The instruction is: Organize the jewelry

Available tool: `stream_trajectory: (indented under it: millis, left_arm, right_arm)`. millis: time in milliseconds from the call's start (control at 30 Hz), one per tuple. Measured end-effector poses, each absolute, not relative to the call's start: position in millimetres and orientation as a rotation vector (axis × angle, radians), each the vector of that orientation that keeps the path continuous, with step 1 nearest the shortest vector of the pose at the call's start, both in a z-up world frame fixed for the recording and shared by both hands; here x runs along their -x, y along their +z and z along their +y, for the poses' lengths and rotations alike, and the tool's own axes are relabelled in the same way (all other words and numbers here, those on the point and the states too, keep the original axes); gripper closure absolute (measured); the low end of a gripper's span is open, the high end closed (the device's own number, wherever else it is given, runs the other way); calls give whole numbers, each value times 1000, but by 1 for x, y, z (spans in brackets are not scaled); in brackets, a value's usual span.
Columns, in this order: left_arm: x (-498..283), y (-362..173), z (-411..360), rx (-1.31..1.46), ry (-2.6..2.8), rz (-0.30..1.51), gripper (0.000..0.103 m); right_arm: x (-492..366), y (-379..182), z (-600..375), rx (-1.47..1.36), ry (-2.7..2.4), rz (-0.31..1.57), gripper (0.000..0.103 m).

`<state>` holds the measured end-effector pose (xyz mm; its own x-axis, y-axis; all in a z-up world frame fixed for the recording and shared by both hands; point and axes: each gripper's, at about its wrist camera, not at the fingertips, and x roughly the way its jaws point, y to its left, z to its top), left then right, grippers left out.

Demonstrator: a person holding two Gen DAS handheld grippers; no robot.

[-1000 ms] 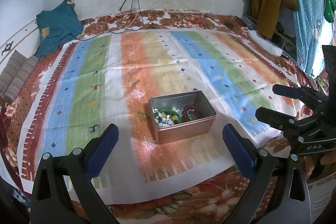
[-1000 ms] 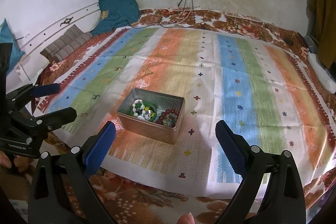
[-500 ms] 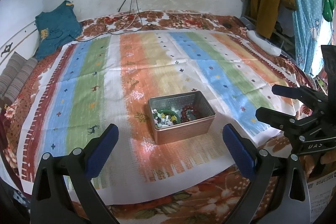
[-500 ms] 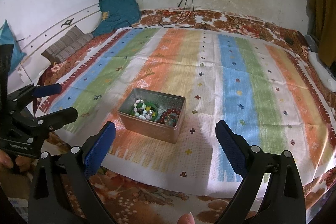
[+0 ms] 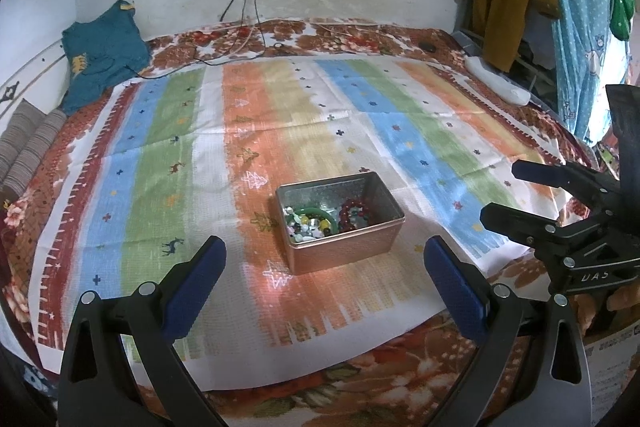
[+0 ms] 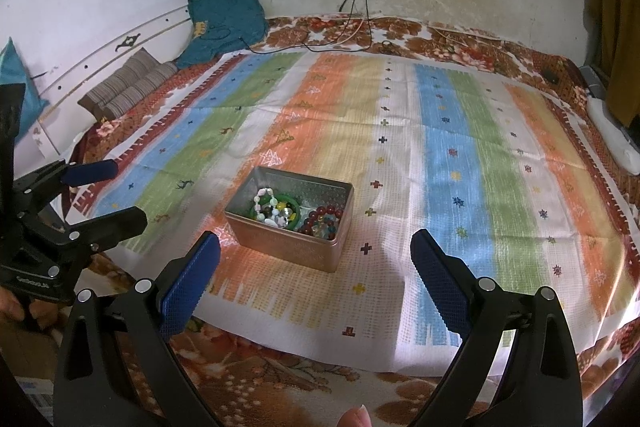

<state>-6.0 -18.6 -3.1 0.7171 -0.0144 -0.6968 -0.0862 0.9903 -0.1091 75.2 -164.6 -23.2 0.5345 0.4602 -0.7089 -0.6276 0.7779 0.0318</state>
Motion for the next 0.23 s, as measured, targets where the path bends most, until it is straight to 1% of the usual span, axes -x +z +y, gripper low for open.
stream_trajectory:
  millis: [233]
  left_arm:
    - [6,-5,-16,153,43,779,6]
  right_arm:
    - [-74,-22,-165,245,652,768,6]
